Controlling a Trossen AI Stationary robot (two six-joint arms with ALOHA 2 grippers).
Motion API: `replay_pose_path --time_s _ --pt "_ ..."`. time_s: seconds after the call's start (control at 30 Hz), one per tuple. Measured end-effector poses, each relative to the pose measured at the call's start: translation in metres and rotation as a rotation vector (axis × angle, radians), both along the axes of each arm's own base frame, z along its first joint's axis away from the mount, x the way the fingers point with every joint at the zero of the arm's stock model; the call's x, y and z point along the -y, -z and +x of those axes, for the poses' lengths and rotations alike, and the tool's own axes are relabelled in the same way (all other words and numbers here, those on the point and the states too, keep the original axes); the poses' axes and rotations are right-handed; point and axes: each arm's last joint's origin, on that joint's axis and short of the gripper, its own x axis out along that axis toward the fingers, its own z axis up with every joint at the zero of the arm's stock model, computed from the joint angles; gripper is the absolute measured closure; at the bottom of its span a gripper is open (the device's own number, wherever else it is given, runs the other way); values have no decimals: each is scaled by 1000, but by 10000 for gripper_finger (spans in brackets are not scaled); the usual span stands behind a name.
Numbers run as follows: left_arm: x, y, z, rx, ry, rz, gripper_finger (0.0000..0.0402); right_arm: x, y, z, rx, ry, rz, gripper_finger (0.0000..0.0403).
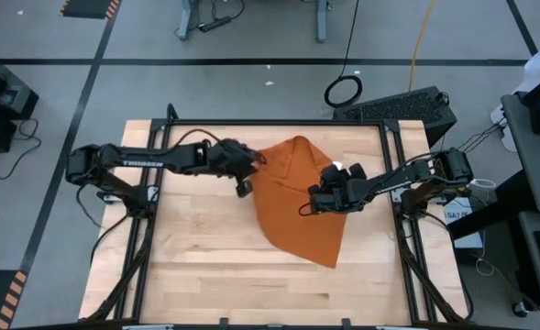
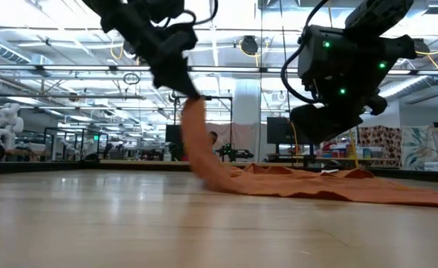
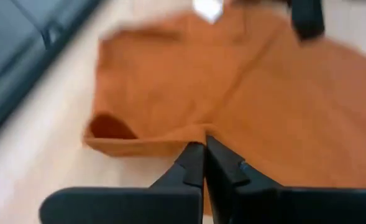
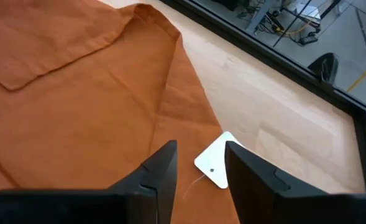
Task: Roll towel into tight, uniform cylinder
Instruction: Fold the brown towel
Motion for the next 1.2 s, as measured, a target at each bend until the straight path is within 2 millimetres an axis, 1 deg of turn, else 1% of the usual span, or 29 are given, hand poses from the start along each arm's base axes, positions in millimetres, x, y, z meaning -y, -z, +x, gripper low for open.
replay_pose_path --time_s 0.1,0.2,0.3,0.4,0.53,0.7,0.8,0.9,1.0,1.07,1.2 --pt "-12 1 15 115 -9 55 394 0 0 1 9 -4 0 277" --pt "-22 12 30 192 9 37 394 0 0 2 17 -6 3 277" --pt "-25 27 37 167 55 -11 387 -1 1 3 13 -19 37 277" --pt "-27 41 34 69 41 -38 358 -8 2 3 -3 -62 90 277" --pt "-26 47 30 -8 22 -44 301 -25 2 5 21 -134 122 277" --pt "-26 43 33 45 79 -41 233 -50 -1 13 115 -248 131 277" --pt "-22 42 34 59 149 -94 206 -61 -3 18 175 -314 134 277" --pt "-17 43 26 -16 176 -141 189 -72 -6 22 222 -372 154 277" --pt "-19 51 16 -165 76 -82 181 -83 -6 22 234 -431 189 277" --pt "-19 57 9 -254 30 -79 180 -89 -5 23 234 -471 192 277" --pt "-6 62 2 -351 53 -140 179 -98 -1 27 221 -552 233 277"
